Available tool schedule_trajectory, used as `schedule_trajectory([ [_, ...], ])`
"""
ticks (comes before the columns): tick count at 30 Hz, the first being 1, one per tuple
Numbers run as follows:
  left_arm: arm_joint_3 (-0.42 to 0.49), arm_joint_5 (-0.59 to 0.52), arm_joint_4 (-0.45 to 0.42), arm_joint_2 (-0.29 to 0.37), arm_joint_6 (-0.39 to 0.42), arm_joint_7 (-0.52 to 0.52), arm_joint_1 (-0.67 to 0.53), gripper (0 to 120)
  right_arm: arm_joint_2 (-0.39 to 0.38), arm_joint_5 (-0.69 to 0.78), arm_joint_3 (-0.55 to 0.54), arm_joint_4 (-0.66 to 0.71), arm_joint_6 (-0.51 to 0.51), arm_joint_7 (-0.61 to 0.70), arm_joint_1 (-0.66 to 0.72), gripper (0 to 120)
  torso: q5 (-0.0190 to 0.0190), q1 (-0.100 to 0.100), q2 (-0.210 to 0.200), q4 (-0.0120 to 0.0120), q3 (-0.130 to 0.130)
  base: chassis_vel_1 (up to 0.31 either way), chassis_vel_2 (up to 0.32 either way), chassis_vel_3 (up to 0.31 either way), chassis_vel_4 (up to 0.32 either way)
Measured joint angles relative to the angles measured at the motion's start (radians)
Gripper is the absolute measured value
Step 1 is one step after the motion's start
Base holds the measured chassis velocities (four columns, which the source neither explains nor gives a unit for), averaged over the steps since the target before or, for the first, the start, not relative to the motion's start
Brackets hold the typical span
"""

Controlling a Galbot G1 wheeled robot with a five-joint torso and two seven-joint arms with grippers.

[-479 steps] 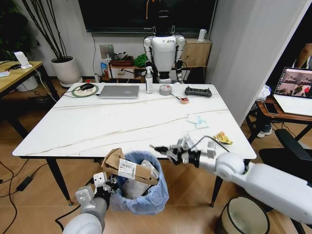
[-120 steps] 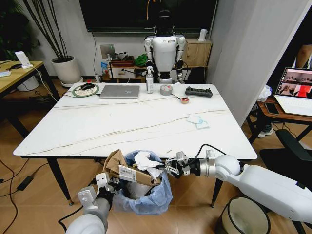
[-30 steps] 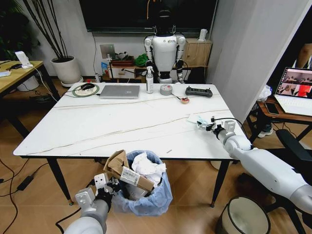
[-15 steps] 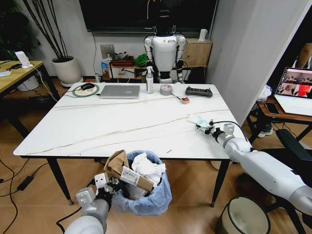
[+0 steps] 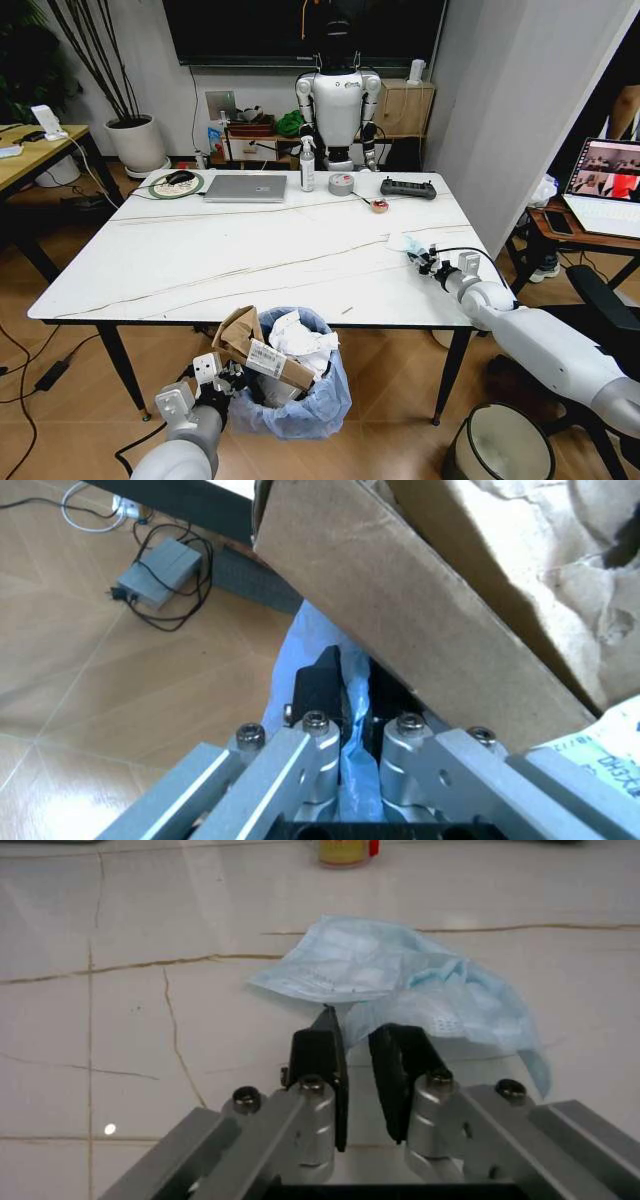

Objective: Pick up the trash bin and place the trash from the table into it.

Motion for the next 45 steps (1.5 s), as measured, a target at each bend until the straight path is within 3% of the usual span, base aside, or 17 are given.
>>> schedule_trajectory([
  [2, 0.0, 0.0, 0.0, 0.001, 0.0, 0.001, 0.0, 0, 0.0, -0.002, 0.003, 0.001, 0.014, -0.01, 0.004, 0, -0.0001, 0.0, 0.0, 0.0001, 0.0, 0.0, 0.0, 0.0, 0.0],
  [20, 0.009, 0.002, 0.006, 0.009, -0.002, 0.006, -0.001, 0, -0.037, -0.005, 0.037, 0.094, 0.152, -0.179, -0.013, 0, 0.0, 0.0, 0.0, 0.0, 0.0, 0.0, 0.0, 0.0, 0.0],
  [30, 0.013, -0.001, 0.008, 0.012, -0.003, 0.008, -0.006, 0, -0.063, -0.016, 0.055, 0.115, 0.24, -0.365, -0.026, 0, 0.0001, 0.0, 0.0, 0.0, 0.0, 0.0, 0.0, 0.0, 0.0],
  [45, 0.013, 0.0, 0.008, 0.01, -0.003, 0.013, -0.006, 0, -0.084, -0.025, 0.05, 0.184, 0.265, -0.481, -0.026, 0, -0.0001, 0.0, 0.0, 0.0, 0.0, 0.0, 0.0, 0.0, 0.0],
])
